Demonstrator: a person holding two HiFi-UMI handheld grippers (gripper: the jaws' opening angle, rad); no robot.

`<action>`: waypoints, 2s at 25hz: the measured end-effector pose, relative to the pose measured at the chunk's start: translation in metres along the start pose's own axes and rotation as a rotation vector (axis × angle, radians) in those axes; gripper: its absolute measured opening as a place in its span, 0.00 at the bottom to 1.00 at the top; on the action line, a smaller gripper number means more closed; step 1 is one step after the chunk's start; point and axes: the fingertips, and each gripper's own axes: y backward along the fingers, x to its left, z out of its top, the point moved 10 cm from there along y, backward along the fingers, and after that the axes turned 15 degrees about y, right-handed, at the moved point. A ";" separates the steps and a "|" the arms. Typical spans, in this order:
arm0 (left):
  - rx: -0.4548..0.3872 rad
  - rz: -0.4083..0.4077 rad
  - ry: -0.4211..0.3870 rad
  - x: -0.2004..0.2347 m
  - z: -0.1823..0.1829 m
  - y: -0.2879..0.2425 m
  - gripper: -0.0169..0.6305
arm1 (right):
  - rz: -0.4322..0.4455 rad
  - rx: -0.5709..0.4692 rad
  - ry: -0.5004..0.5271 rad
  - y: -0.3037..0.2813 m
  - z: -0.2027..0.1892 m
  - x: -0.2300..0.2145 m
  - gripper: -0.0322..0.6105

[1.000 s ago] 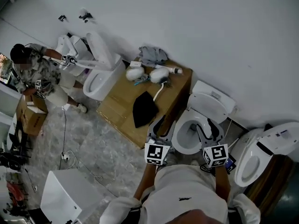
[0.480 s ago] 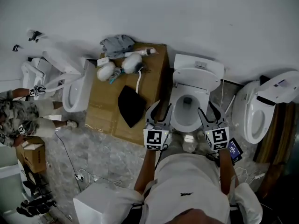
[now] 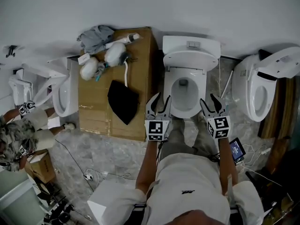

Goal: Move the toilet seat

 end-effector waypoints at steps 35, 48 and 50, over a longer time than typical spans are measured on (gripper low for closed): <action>0.403 0.106 0.175 0.056 -0.252 -0.089 0.32 | 0.035 0.358 -0.346 -0.105 -0.259 0.025 0.48; 0.530 0.137 0.229 0.071 -0.335 -0.113 0.38 | 0.026 0.431 -0.420 -0.140 -0.340 0.035 0.50; 0.544 0.139 0.235 0.075 -0.347 -0.116 0.39 | 0.025 0.434 -0.418 -0.144 -0.350 0.036 0.50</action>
